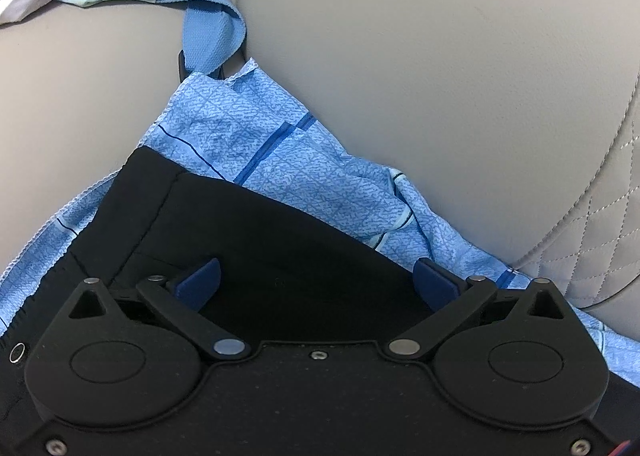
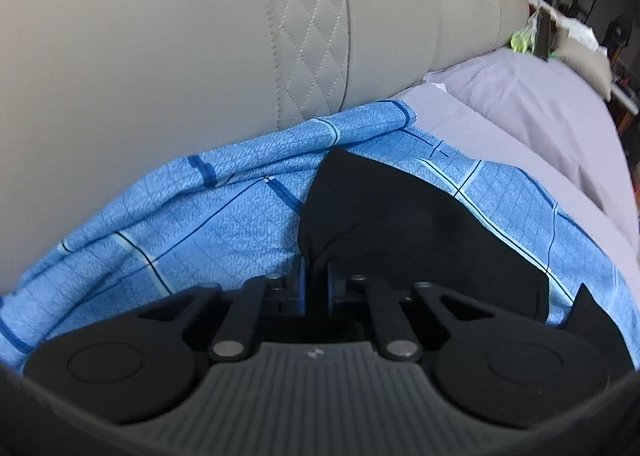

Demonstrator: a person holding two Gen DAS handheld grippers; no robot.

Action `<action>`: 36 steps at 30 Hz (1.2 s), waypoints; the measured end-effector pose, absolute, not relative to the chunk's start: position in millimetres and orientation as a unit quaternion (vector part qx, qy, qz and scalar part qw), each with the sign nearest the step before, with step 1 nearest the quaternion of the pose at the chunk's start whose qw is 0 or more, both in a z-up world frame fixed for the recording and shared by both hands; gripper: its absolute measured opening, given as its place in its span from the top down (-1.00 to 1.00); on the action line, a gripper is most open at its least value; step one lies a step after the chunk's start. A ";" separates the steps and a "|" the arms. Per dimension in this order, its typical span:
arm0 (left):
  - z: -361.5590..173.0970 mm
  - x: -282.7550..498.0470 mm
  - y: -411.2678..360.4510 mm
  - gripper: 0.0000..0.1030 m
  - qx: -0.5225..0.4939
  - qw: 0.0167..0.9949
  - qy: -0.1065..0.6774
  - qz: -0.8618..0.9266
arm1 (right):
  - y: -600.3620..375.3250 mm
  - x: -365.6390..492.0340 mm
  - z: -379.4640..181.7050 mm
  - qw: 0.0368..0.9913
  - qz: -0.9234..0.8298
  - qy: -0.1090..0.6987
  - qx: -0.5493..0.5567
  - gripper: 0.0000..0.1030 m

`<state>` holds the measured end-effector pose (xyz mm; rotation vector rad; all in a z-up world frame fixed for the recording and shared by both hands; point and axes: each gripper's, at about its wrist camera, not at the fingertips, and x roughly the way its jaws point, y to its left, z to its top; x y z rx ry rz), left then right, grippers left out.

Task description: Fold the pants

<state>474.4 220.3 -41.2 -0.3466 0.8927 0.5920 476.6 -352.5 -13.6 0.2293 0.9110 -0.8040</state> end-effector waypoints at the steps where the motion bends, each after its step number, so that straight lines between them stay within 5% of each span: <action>1: -40.3 473.6 221.7 -0.99 -0.169 0.846 0.423 0.278 | -354.3 472.2 -9.7 0.820 -0.372 0.420 0.112 0.81; 14: -36.0 464.1 242.7 -0.99 -0.262 0.840 0.407 0.245 | -369.0 399.4 15.4 0.874 -0.306 0.351 0.137 0.82; 23: -39.6 485.6 222.9 -0.94 -0.200 0.825 0.441 0.291 | -380.0 357.9 6.5 0.879 -0.292 0.345 0.153 0.82; 24: -38.3 480.9 221.8 -0.82 -0.202 0.829 0.434 0.290 | -381.2 354.4 6.6 0.880 -0.291 0.342 0.153 0.82; 26: -34.2 469.3 221.5 0.18 -0.199 0.835 0.415 0.302 | -385.0 345.8 5.7 0.883 -0.290 0.336 0.156 0.82; 29: -28.2 455.5 230.6 0.91 -0.221 0.830 0.416 0.300 | -390.4 337.8 3.2 0.882 -0.285 0.334 0.168 0.82; 36: 13.1 411.0 243.0 0.97 -0.250 0.849 0.376 0.274 | -389.3 319.3 14.8 0.896 -0.272 0.311 0.160 0.82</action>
